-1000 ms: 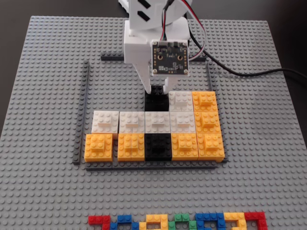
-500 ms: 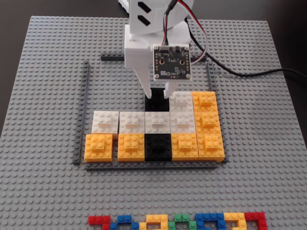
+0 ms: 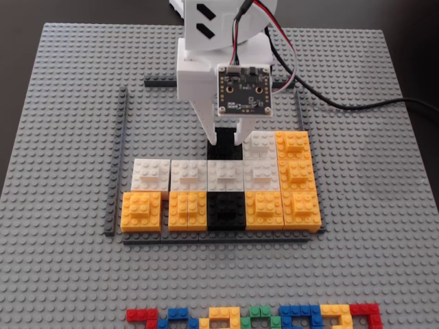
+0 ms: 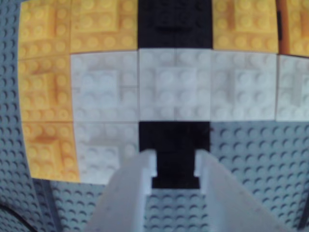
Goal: Grab the cube and place it into the grid
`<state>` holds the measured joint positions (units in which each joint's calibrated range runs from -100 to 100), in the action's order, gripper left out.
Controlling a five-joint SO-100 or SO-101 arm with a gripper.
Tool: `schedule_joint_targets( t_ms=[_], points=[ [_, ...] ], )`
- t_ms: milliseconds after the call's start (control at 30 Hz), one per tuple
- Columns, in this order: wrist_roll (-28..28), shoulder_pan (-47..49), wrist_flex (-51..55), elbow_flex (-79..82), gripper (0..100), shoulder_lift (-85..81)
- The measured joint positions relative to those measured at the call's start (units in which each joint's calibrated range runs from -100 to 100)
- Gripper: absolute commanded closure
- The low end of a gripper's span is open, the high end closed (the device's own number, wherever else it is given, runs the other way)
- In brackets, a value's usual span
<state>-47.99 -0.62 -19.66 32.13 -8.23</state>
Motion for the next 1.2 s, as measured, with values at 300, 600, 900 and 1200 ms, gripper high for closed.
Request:
schedule_joint_targets(
  t_ms=[300, 600, 900, 1200],
  points=[
    [-0.1, -0.6, 0.0, 0.0, 99, 0.0],
    [0.4, -0.7, 1.6, -0.4, 99, -0.3],
    [1.4, -1.5, 1.9, -0.5, 99, -0.8],
    [2.4, -1.4, 1.9, -0.5, 99, -0.8]
  ],
)
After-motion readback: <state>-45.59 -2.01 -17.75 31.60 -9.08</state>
